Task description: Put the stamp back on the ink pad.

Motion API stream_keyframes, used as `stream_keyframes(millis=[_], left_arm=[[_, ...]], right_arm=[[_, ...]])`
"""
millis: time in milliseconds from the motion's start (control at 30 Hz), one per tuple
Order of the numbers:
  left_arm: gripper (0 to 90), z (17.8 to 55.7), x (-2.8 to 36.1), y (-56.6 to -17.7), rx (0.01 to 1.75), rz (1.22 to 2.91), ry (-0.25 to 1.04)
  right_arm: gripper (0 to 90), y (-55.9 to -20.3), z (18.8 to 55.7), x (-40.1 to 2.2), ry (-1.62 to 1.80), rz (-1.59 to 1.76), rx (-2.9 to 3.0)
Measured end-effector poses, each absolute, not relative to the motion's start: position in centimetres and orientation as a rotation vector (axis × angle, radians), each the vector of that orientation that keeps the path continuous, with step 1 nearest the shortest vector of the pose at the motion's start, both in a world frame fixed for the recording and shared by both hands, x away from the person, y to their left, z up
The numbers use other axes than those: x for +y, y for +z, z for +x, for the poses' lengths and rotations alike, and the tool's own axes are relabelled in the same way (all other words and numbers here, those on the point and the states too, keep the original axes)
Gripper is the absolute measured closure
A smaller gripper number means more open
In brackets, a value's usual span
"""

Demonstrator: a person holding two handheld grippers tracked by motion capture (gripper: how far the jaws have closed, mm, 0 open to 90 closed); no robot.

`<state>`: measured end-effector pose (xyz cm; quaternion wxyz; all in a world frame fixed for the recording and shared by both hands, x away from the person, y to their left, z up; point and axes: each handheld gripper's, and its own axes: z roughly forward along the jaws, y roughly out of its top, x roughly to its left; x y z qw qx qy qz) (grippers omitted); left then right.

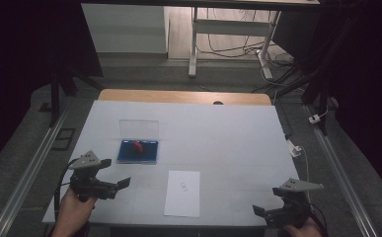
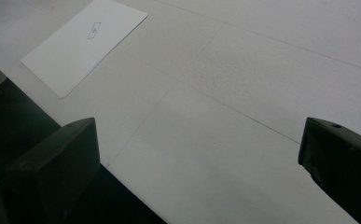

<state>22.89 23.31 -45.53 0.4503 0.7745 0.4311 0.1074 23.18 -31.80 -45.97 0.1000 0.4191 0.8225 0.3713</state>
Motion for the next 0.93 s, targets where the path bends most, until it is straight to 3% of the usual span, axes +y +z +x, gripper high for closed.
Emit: stream_keyframes(millis=[933], left_arm=[[0.0, 19.6, 24.6, -47.6, 1.215, 2.034, 0.280]], right_arm=[[0.0, -46.0, 23.2, -31.6, 1.061, 1.232, 2.430]])
